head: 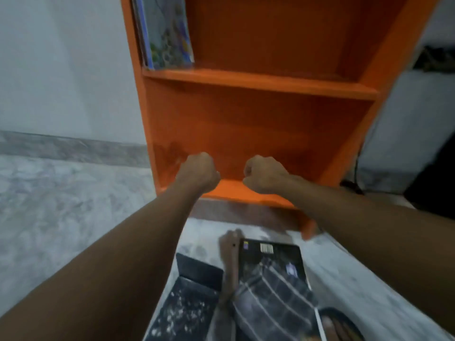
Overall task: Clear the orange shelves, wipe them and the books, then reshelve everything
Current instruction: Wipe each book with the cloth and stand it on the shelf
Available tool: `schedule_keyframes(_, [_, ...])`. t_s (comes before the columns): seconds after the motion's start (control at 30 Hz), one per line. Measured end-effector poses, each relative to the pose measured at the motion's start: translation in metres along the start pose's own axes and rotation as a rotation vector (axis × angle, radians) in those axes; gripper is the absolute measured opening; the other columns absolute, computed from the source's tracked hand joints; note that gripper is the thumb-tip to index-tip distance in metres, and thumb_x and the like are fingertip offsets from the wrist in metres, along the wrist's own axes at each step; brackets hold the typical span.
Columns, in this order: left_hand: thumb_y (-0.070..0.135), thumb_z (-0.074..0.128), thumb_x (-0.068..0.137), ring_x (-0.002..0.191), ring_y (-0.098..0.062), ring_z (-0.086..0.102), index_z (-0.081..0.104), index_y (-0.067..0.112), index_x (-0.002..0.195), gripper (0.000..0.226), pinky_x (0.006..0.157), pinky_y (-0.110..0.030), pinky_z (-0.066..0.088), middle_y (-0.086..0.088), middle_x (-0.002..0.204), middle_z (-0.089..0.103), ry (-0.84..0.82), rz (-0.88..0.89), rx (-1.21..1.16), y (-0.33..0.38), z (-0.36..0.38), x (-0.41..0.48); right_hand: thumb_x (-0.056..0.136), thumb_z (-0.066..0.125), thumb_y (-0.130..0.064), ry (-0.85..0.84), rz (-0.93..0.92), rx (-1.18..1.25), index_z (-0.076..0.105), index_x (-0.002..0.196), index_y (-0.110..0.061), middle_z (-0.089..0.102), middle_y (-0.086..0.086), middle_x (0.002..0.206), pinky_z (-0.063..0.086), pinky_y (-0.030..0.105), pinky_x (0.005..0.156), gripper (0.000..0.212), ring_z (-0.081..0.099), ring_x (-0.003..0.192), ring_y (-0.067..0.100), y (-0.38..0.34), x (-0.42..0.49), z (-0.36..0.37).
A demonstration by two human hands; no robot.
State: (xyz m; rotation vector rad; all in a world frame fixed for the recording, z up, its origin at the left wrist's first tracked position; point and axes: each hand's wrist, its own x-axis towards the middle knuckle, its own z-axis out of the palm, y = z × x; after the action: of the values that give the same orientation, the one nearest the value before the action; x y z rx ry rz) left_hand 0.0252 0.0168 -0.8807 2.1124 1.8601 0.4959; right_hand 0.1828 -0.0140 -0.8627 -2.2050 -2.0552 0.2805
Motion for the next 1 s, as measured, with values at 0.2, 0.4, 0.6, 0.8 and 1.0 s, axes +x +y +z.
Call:
schedule_keyframes(0.2, [0.019,0.057,0.092,0.103,-0.036,0.063,0.059,0.003,0.099,0.018,0.069,-0.033,0.044,-0.019,0.112,0.065,-0.278,0.100,0.069,0.036,0.081,-0.033,0.090,0.065,-0.034,-0.356,-0.038,-0.104,0.058,0.125,-0.004,0.059,0.011,0.127,0.044,0.031,0.080,0.047,0.057,0.106,0.029,0.068,-0.074,0.046])
schedule_keyframes(0.4, [0.003,0.058,0.089,0.058,-0.019,0.050,0.054,0.003,0.087,0.004,0.044,-0.024,0.035,-0.006,0.068,0.049,-0.382,0.104,0.002,0.048,0.112,-0.060,0.075,0.070,-0.064,-0.538,0.074,0.001,0.055,0.123,-0.005,0.060,0.012,0.124,0.050,0.039,0.093,0.077,0.058,0.110,0.030,0.086,-0.129,0.074])
schedule_keyframes(0.6, [0.012,0.066,0.087,0.085,-0.026,0.060,0.057,0.007,0.114,0.029,0.059,-0.029,0.047,-0.012,0.115,0.062,-0.436,0.067,0.025,0.025,0.133,-0.072,0.057,0.082,-0.062,-0.438,0.099,-0.066,0.019,0.145,-0.014,0.041,0.013,0.142,0.047,0.047,0.096,0.118,0.048,0.120,0.033,0.069,-0.142,0.140])
schedule_keyframes(0.8, [0.026,0.074,0.082,0.108,-0.031,0.060,0.056,0.011,0.119,0.044,0.087,-0.038,0.053,-0.012,0.121,0.062,-0.499,0.068,-0.021,0.011,0.152,-0.066,0.068,0.085,-0.026,-0.523,0.238,0.332,0.059,0.108,-0.010,0.067,0.004,0.096,0.057,0.033,0.077,0.050,0.067,0.085,0.021,0.082,-0.128,0.129])
schedule_keyframes(1.0, [0.026,0.076,0.082,0.113,-0.031,0.058,0.052,0.013,0.129,0.054,0.091,-0.041,0.055,-0.012,0.122,0.059,-0.547,0.016,0.010,0.020,0.157,-0.057,0.071,0.080,-0.031,-0.232,0.390,0.281,0.060,0.113,-0.015,0.067,0.006,0.107,0.052,0.030,0.077,0.049,0.064,0.093,0.022,0.117,-0.118,0.124])
